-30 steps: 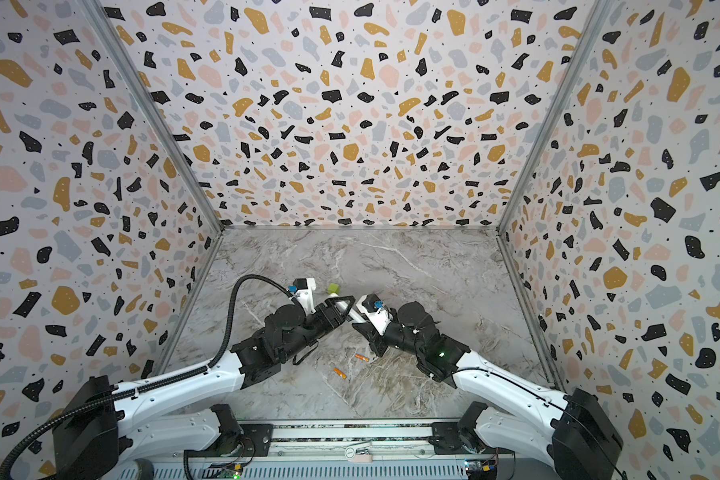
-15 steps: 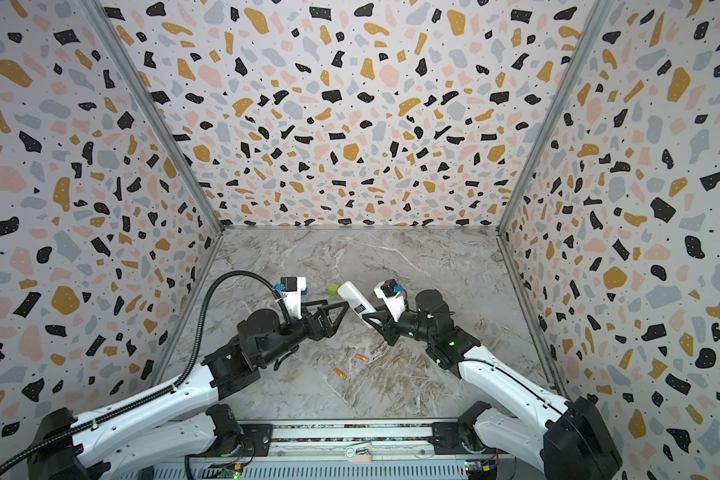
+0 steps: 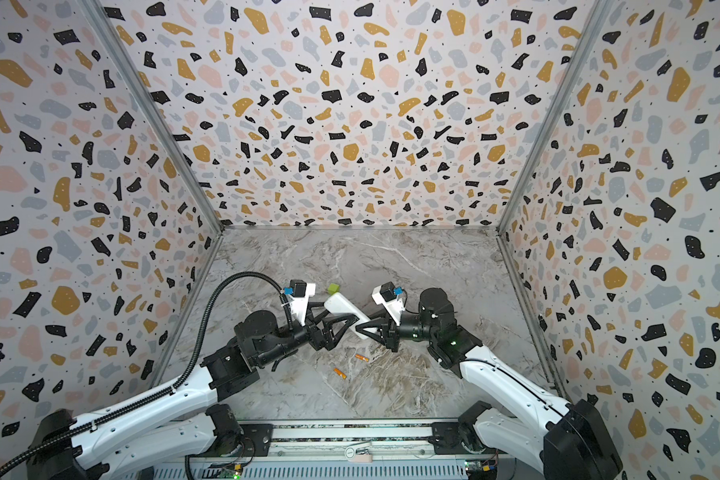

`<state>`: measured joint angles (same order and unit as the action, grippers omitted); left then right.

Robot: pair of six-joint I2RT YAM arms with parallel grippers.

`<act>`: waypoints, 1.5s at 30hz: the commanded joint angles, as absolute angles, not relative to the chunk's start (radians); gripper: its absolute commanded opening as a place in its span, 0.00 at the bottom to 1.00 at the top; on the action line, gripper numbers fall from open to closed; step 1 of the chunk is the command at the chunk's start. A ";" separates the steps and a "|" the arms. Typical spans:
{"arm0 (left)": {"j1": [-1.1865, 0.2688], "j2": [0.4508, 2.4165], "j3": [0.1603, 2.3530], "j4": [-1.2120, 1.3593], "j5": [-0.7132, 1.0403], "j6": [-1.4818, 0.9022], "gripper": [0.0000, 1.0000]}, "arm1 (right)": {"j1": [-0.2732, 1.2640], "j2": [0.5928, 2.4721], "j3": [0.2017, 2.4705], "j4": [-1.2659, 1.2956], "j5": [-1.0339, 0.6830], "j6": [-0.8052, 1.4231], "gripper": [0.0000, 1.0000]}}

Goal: Load the batteries into the remote control

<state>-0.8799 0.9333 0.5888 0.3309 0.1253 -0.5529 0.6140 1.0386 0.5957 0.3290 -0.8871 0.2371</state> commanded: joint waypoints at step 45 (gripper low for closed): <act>-0.877 0.976 0.397 0.768 -0.099 -0.876 0.00 | 0.484 1.052 0.529 0.490 -0.854 0.603 0.73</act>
<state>-0.8806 0.9752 0.4259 0.6235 -0.0074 -0.7914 0.4850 1.0428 0.5457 0.4667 -0.8906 0.5232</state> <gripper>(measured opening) 0.179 0.730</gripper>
